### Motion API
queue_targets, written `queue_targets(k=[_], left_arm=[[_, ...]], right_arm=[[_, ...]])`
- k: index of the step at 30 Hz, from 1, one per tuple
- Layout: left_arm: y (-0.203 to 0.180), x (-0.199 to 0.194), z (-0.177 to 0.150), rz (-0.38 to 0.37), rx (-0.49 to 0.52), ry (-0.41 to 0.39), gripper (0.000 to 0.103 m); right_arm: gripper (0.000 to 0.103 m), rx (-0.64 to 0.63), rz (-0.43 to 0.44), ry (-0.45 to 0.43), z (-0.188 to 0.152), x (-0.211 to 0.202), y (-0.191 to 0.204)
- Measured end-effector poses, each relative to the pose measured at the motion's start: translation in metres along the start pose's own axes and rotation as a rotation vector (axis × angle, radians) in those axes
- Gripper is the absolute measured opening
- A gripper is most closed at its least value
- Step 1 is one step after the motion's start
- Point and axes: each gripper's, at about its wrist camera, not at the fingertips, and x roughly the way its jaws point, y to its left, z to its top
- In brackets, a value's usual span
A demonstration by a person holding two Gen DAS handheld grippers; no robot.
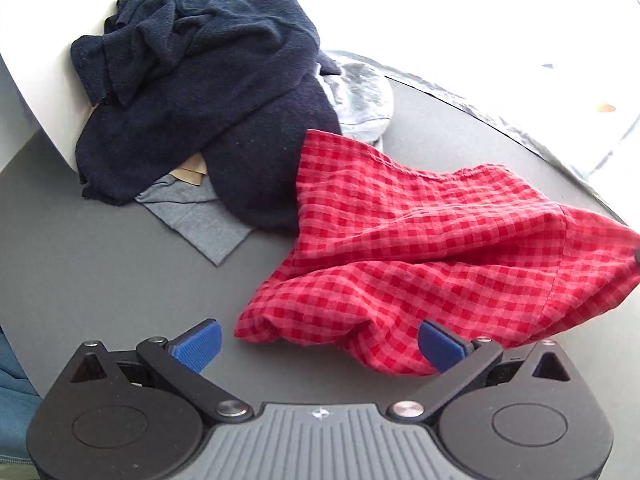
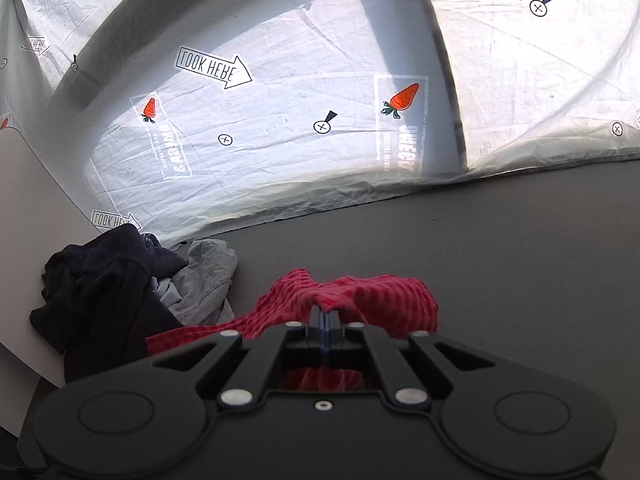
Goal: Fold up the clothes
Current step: 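Grasp the red checked shorts with the right gripper and pull them off the pile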
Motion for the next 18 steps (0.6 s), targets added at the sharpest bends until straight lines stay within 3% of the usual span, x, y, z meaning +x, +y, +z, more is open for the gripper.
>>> queue_targets(k=[9, 18], left_arm=[[-0.107, -0.049, -0.078, -0.082, 0.126, -0.019, 0.103], [-0.166, -0.06, -0.124, -0.171, 0.149, -0.007, 0.103]], right_arm=[[0.0, 0.086, -0.116, -0.094, 0.01, -0.091, -0.124], [0.001, 0.167, -0.247, -0.189, 0.01, -0.166, -0.227]])
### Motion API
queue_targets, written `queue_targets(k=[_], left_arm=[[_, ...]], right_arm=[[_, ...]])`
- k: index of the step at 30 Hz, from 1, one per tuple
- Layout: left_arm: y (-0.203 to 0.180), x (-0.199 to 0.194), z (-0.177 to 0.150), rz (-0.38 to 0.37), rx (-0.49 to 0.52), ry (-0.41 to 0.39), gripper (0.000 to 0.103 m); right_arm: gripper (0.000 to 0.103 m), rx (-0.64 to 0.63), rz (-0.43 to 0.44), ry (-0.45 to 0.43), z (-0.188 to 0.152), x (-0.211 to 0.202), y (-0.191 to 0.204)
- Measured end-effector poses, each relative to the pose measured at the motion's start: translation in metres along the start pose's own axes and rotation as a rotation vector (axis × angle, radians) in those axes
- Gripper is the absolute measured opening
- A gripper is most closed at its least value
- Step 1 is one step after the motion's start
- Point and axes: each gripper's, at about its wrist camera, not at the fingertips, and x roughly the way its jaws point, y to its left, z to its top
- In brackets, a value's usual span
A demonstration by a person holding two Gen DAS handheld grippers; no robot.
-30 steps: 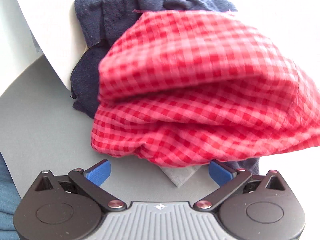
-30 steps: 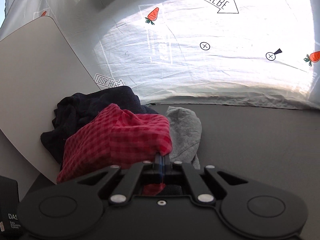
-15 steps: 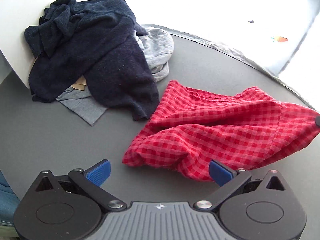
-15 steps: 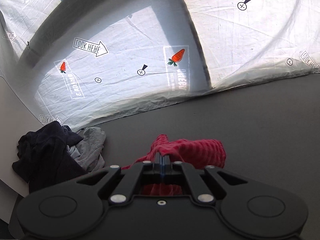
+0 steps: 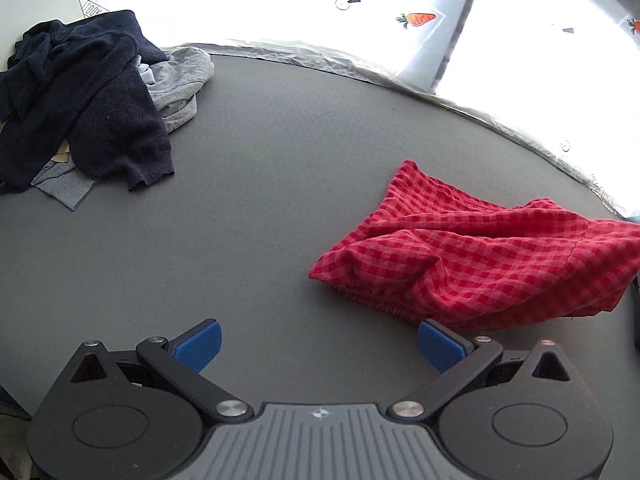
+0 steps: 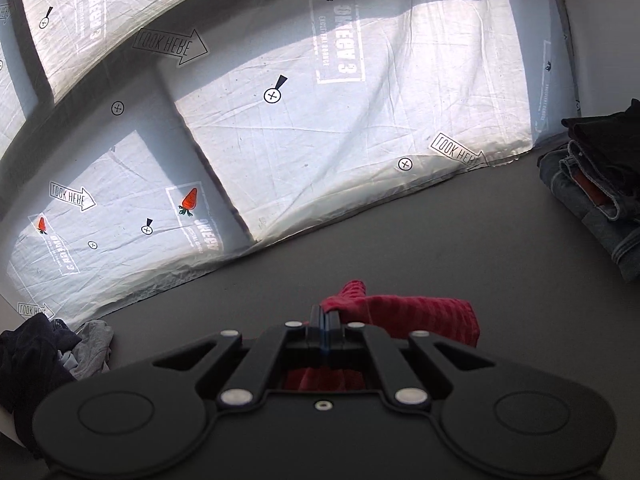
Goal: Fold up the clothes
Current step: 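Grasp the red checked shorts with the right gripper and pull them off the pile, then grasp the shorts with the left gripper while the right gripper holds another edge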
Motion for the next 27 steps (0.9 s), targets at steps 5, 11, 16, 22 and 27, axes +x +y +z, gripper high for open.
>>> queue_targets(k=[5, 11, 16, 22, 27], left_arm=[[-0.016, 0.007, -0.004, -0.038, -0.013, 0.0, 0.103], [-0.013, 0.025, 0.005, -0.034, -0.036, 0.034, 0.103], [-0.006, 0.049, 0.022, -0.061, -0.075, 0.08, 0.103], [-0.028, 0.089, 0.034, -0.099, 0.0, 0.132, 0.103], [-0.049, 0.116, 0.031, -0.174, 0.044, 0.158, 0.103]], right_arm=[[0.001, 0.065, -0.12, -0.039, 0.016, -0.011, -0.057], [0.032, 0.11, -0.353, 0.037, 0.007, 0.009, -0.114], [0.04, 0.166, -0.373, 0.107, -0.012, 0.019, -0.137], [0.047, 0.233, -0.284, 0.206, -0.04, 0.02, -0.142], [0.052, 0.255, -0.21, 0.283, -0.06, 0.017, -0.142]])
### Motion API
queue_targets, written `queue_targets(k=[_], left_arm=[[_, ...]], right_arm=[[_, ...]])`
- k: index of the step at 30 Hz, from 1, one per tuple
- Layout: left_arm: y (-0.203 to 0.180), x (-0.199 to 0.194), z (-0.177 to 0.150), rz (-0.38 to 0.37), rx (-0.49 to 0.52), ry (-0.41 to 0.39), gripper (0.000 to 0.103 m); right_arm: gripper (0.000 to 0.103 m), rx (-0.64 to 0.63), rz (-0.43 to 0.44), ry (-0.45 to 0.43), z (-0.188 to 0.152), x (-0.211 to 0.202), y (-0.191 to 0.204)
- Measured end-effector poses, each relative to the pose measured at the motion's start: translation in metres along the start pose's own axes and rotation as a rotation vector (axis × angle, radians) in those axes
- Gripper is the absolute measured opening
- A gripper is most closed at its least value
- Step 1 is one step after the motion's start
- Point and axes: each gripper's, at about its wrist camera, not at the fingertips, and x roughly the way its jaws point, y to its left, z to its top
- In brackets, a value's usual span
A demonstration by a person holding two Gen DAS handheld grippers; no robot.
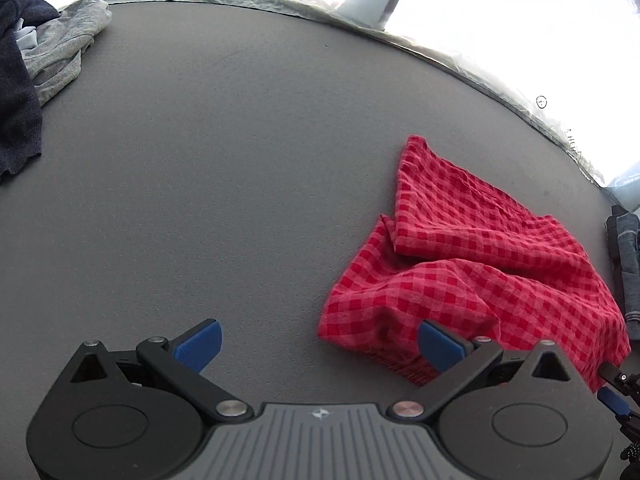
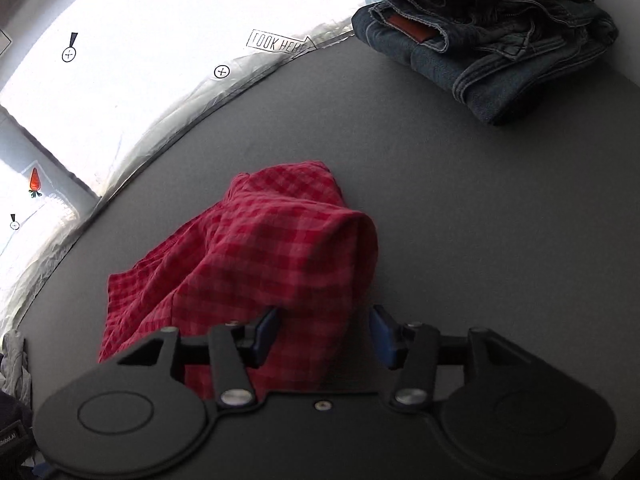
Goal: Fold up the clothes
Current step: 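Grasp the shorts with the left gripper while the right gripper holds another edge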
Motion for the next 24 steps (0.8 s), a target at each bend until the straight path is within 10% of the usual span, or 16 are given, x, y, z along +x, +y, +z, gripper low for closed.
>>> queue_targets(k=[12, 17, 20, 24], left_arm=[[0.009, 0.043, 0.013, -0.201, -0.108, 0.065, 0.097], [0.003, 0.057, 0.013, -0.179, -0.111, 0.089, 0.066], [0.0, 0.059, 0.013, -0.178, -0.102, 0.08, 0.053], [-0.004, 0.059, 0.014, -0.202, -0.094, 0.041, 0.011]], right_arm=[[0.063, 0.125, 0.11, 0.124, -0.001, 0.039, -0.017], [0.023, 0.149, 0.154, 0.132, 0.002, 0.046, -0.021], [0.009, 0.138, 0.165, 0.105, 0.005, 0.041, -0.02], [0.003, 0.123, 0.197, 0.048, 0.008, 0.03, -0.02]])
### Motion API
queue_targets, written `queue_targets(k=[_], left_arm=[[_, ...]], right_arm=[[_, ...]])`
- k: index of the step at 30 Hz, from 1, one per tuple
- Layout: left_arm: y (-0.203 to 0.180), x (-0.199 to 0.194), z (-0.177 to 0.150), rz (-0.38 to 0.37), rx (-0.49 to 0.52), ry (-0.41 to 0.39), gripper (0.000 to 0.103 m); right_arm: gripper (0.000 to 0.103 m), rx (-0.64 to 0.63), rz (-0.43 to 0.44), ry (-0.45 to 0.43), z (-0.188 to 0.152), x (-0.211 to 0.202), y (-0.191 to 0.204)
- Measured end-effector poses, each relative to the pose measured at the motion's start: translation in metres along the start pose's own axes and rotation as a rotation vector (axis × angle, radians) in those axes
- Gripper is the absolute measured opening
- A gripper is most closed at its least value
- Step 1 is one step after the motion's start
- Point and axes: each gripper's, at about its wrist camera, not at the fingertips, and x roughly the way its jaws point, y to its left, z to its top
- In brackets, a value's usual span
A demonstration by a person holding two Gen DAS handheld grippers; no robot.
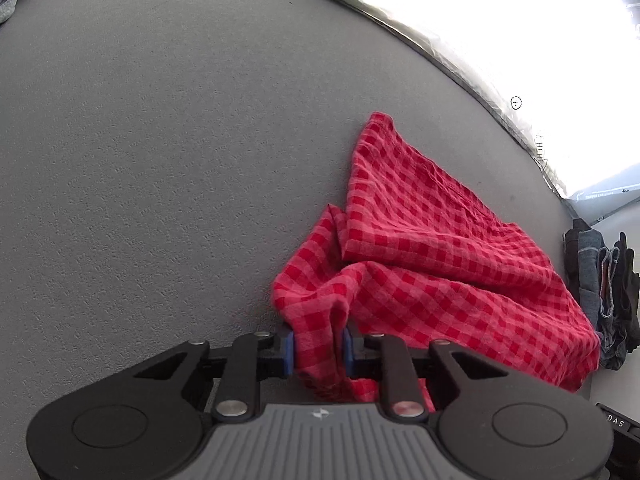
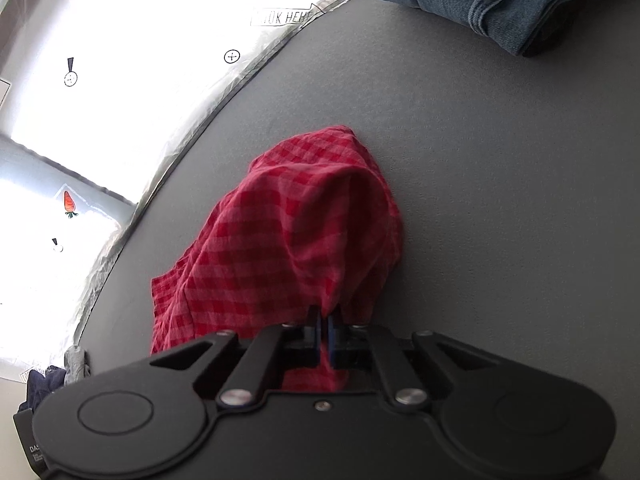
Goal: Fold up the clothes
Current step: 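Grasp the shorts with the left gripper while the right gripper holds another edge, then lift the shorts with both grippers and stretch them apart between the tools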
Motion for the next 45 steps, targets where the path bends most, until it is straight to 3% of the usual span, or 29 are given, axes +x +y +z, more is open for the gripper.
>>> queue_targets(k=[5, 10, 14, 18, 23, 26, 29, 35, 37, 40, 45], left_arm=[[-0.016, -0.037, 0.003, -0.035, 0.037, -0.132, 0.006], [-0.032, -0.117, 0.002, -0.147, 0.034, -0.308, 0.006], [-0.05, -0.199, -0.02, -0.202, 0.094, -0.474, 0.006], [-0.06, -0.268, -0.059, -0.228, 0.113, -0.585, 0.006], [-0.059, -0.323, -0.094, -0.224, 0.067, -0.587, 0.006], [-0.051, -0.325, -0.1, -0.185, 0.035, -0.561, 0.006], [-0.036, -0.301, -0.094, -0.111, -0.005, -0.514, 0.006], [0.003, -0.233, -0.074, -0.013, -0.102, -0.394, 0.006], [0.01, -0.212, -0.065, 0.03, -0.115, -0.354, 0.006], [0.019, -0.191, -0.051, 0.034, -0.145, -0.314, 0.007], [0.028, -0.177, -0.033, 0.049, -0.141, -0.282, 0.007]], right_arm=[[0.001, -0.01, 0.093, -0.112, 0.012, -0.032, 0.015], [0.001, -0.105, 0.181, -0.26, 0.023, -0.086, 0.044], [0.001, -0.173, 0.262, -0.327, 0.02, -0.131, 0.062], [0.001, -0.228, 0.342, -0.343, 0.007, -0.178, 0.071], [0.001, -0.229, 0.385, -0.257, -0.002, -0.202, 0.074], [0.001, -0.245, 0.364, -0.208, -0.003, -0.194, 0.083], [0.004, -0.243, 0.306, -0.154, -0.005, -0.167, 0.087], [0.022, -0.35, 0.036, -0.153, -0.013, -0.095, 0.095], [0.023, -0.343, 0.032, -0.141, -0.014, -0.079, 0.095], [0.026, -0.319, 0.023, -0.137, -0.023, -0.062, 0.1], [0.027, -0.406, -0.068, -0.221, -0.061, -0.06, 0.121]])
